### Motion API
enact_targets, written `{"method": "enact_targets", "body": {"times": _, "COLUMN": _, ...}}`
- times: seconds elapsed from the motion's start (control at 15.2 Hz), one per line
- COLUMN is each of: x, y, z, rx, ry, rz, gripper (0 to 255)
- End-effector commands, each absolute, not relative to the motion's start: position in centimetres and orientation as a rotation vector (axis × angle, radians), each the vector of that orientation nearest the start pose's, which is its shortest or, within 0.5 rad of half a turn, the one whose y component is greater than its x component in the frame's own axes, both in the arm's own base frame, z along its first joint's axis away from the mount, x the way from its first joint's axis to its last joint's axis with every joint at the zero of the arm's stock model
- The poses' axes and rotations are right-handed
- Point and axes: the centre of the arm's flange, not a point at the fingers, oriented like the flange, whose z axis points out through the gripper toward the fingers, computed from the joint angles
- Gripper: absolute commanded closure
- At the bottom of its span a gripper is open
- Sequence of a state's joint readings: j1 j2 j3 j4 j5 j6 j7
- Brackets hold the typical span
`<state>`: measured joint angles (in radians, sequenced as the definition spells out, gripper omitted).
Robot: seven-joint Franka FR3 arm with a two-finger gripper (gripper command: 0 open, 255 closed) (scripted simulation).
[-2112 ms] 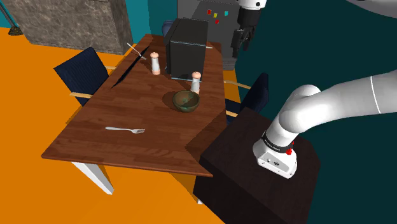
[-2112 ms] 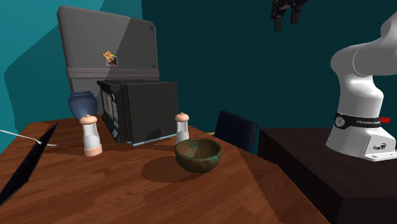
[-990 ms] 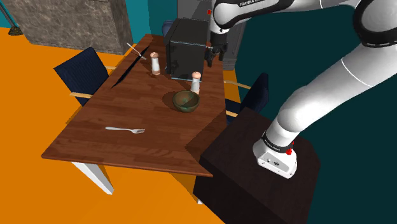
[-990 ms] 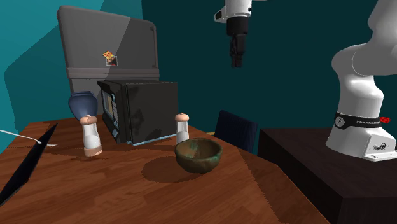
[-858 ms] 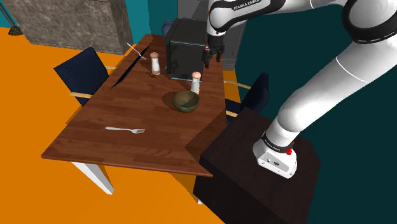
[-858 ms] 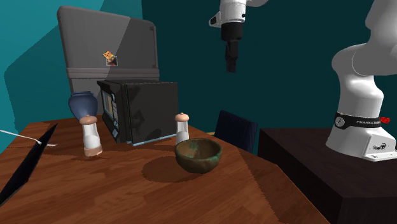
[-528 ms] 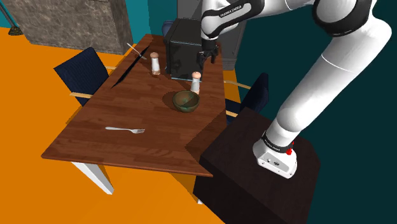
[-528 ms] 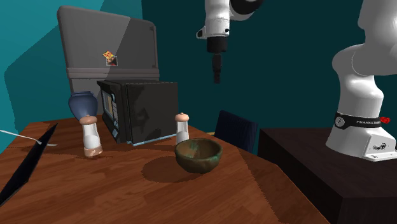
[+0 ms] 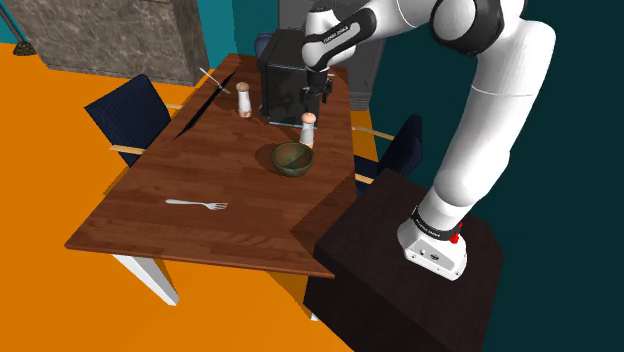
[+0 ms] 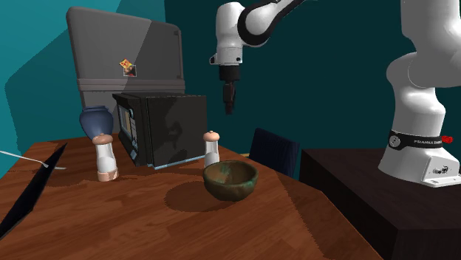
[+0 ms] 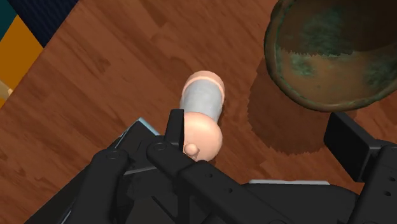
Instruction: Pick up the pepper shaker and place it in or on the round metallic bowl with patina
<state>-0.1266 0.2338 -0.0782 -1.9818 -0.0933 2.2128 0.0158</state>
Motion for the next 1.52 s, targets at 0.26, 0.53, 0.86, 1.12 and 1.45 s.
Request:
{"method": "enact_targets", "body": {"times": 0.26, "x": 64.0, "y": -15.6, "z": 30.2, "rx": -3.233, "ry": 0.326, "rz": 0.004, "gripper": 0}}
{"method": "enact_targets", "body": {"times": 0.53, "x": 67.5, "y": -18.0, "z": 27.2, "rx": -3.238, "ry": 0.369, "rz": -0.005, "gripper": 0}}
{"method": "enact_targets", "body": {"times": 0.86, "x": 68.0, "y": -18.6, "z": 24.6, "rx": -3.239, "ry": 0.376, "rz": -0.007, "gripper": 0}}
{"method": "enact_targets", "body": {"times": 1.12, "x": 68.0, "y": -18.8, "z": 22.8, "rx": -3.239, "ry": 0.376, "rz": -0.007, "gripper": 0}}
{"method": "enact_targets", "body": {"times": 1.45, "x": 68.0, "y": -18.8, "z": 22.8, "rx": -3.239, "ry": 0.376, "rz": -0.007, "gripper": 0}}
